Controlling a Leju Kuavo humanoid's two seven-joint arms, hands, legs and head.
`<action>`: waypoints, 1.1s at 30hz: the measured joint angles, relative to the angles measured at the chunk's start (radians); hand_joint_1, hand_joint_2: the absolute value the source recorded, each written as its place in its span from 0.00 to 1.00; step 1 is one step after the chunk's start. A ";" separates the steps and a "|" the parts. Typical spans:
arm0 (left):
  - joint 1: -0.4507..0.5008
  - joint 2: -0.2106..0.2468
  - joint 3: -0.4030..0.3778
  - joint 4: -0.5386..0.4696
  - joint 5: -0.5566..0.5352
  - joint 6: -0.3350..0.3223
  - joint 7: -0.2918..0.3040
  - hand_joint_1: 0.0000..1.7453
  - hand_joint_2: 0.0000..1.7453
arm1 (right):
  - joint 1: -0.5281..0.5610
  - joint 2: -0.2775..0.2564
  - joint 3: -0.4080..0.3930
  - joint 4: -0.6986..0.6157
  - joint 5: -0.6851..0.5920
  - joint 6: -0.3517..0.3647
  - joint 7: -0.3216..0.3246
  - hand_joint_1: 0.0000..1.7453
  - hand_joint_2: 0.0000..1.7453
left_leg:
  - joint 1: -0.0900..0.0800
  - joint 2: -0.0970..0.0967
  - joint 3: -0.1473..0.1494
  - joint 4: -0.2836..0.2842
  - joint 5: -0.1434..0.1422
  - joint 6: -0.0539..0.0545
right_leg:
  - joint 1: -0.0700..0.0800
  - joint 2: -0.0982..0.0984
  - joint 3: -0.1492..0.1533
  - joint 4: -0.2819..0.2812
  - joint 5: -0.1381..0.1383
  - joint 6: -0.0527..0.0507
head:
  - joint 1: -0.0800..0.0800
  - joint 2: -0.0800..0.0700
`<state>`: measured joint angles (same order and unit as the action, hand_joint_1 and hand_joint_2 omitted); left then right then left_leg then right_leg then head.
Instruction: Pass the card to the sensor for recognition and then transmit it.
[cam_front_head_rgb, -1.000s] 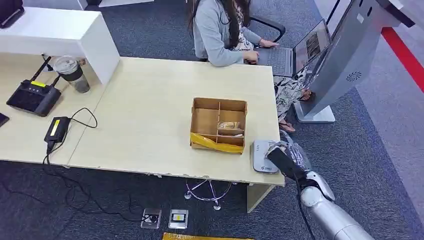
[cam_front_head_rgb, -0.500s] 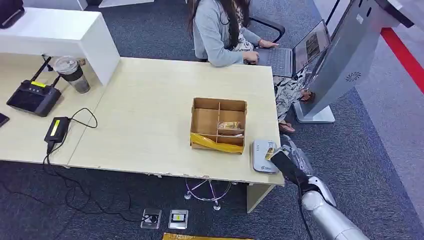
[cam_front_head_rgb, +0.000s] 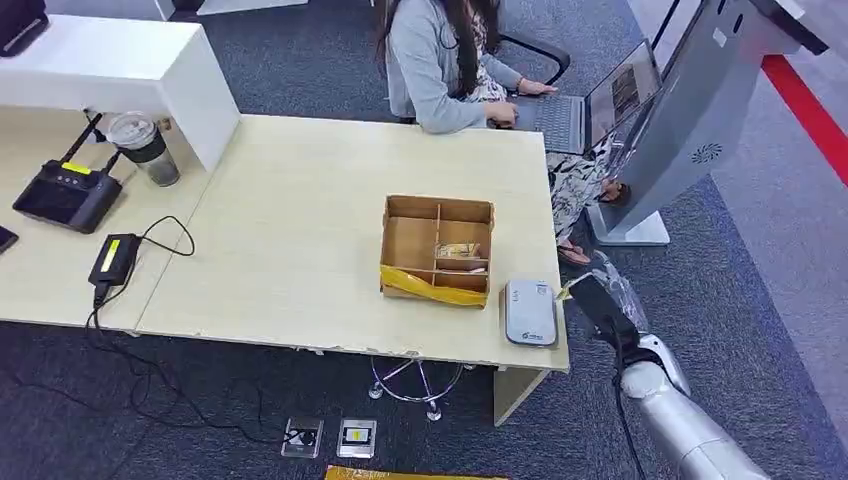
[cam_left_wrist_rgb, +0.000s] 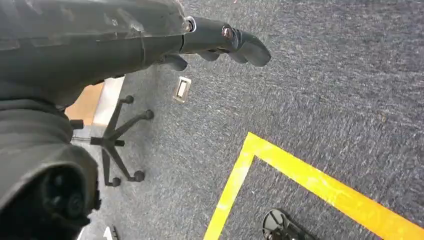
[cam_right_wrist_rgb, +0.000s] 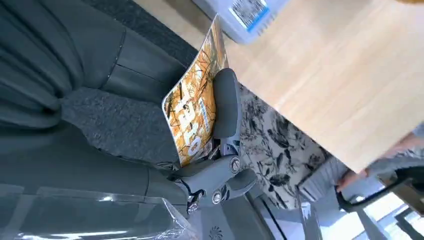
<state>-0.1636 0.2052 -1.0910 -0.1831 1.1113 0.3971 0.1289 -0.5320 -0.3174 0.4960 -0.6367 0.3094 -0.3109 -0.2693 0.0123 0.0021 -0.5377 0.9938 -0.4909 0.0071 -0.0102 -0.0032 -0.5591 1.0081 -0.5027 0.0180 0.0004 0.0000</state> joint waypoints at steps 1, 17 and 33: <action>0.000 0.002 0.000 0.000 -0.001 -0.008 -0.002 0.00 0.00 | -0.010 0.000 -0.005 -0.009 0.000 0.000 0.003 1.00 1.00 | 0.000 0.000 0.000 0.000 0.000 0.000 | 0.000 0.000 0.000 0.000 0.000 0.000 | 0.000 0.000; -0.004 0.026 -0.005 0.000 -0.038 -0.097 -0.063 0.00 0.00 | -0.283 0.035 -0.014 -0.071 0.224 0.012 -0.035 1.00 1.00 | 0.000 0.000 -0.002 0.000 0.001 -0.001 | 0.000 0.000 -0.002 0.001 0.000 0.000 | -0.001 0.000; -0.005 0.047 -0.035 0.000 -0.075 -0.155 -0.112 0.00 0.00 | -0.488 0.161 0.041 0.077 0.322 0.029 0.022 1.00 1.00 | 0.000 -0.001 -0.003 0.000 0.002 -0.002 | 0.000 -0.001 -0.004 0.002 0.000 0.000 | 0.000 0.000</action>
<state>-0.1688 0.2522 -1.1265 -0.1831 1.0365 0.2419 0.0172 -1.0205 -0.1561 0.5371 -0.5597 0.6309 -0.2819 -0.2469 0.0125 0.0014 -0.5411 0.9938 -0.4894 0.0049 -0.0100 -0.0044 -0.5629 1.0105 -0.5027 0.0176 0.0004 0.0000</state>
